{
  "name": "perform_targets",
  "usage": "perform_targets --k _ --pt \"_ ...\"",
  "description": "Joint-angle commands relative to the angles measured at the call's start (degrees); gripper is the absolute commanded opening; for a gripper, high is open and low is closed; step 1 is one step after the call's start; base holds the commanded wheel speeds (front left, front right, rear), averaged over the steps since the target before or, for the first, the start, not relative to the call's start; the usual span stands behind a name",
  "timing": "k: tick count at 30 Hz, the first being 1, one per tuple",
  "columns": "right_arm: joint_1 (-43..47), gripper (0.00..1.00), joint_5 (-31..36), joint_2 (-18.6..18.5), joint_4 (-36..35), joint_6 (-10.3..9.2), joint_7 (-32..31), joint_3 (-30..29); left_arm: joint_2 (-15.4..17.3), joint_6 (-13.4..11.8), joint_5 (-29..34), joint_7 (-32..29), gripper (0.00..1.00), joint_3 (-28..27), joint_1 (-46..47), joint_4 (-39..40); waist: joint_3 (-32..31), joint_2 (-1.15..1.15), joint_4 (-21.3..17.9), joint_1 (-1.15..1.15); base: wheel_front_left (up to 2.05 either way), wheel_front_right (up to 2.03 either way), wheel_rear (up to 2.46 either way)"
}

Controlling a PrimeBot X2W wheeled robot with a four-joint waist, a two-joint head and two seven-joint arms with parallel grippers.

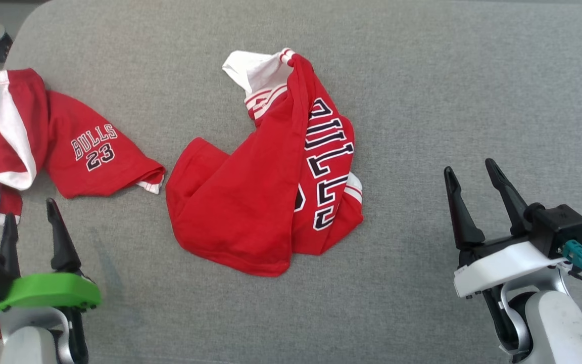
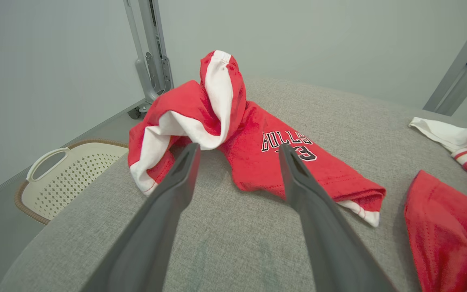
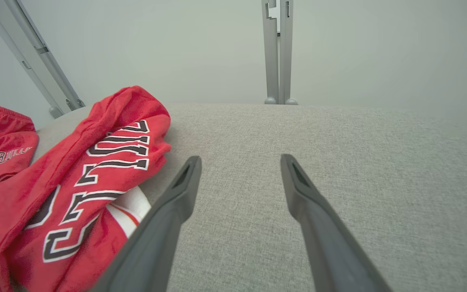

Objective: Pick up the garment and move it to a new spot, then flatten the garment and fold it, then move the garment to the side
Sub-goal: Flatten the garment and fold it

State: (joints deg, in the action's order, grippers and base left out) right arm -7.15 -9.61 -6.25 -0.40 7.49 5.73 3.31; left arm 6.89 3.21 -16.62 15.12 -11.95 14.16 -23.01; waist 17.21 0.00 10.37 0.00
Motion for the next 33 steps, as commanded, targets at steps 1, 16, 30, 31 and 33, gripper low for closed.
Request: perform_targets --k 1,16,30,31,33 --pt "1.0 1.00 -0.4 0.1 0.4 0.00 0.6 0.0 -0.6 -0.4 1.5 0.0 1.00 0.6 -2.5 2.1 -5.4 0.00 -2.6 0.00 0.00 0.00 0.00" --pt "4.9 1.00 -1.4 0.8 3.4 0.00 1.3 1.7 -3.1 -0.8 5.7 -2.0 1.00 10.1 -12.8 14.2 -12.5 0.00 -9.9 0.00 0.00 0.00 0.00" --pt "6.6 1.00 -1.9 0.8 3.1 0.00 1.4 1.6 -2.5 -2.3 6.4 -4.5 1.00 11.6 -16.1 18.4 -14.1 0.00 -12.3 0.00 0.00 0.00 0.00" --pt "6.7 1.00 -1.9 0.8 3.1 0.00 1.4 1.5 -2.5 -2.4 6.4 -4.6 1.00 11.6 -16.2 18.6 -14.1 0.00 -12.3 0.00 0.00 0.00 0.00" --pt "6.8 1.00 -1.9 0.9 3.1 0.00 1.5 1.5 -2.4 -2.6 6.4 -4.9 1.00 11.8 -16.2 18.8 -14.1 0.00 -12.3 0.00 0.00 0.00 0.00"
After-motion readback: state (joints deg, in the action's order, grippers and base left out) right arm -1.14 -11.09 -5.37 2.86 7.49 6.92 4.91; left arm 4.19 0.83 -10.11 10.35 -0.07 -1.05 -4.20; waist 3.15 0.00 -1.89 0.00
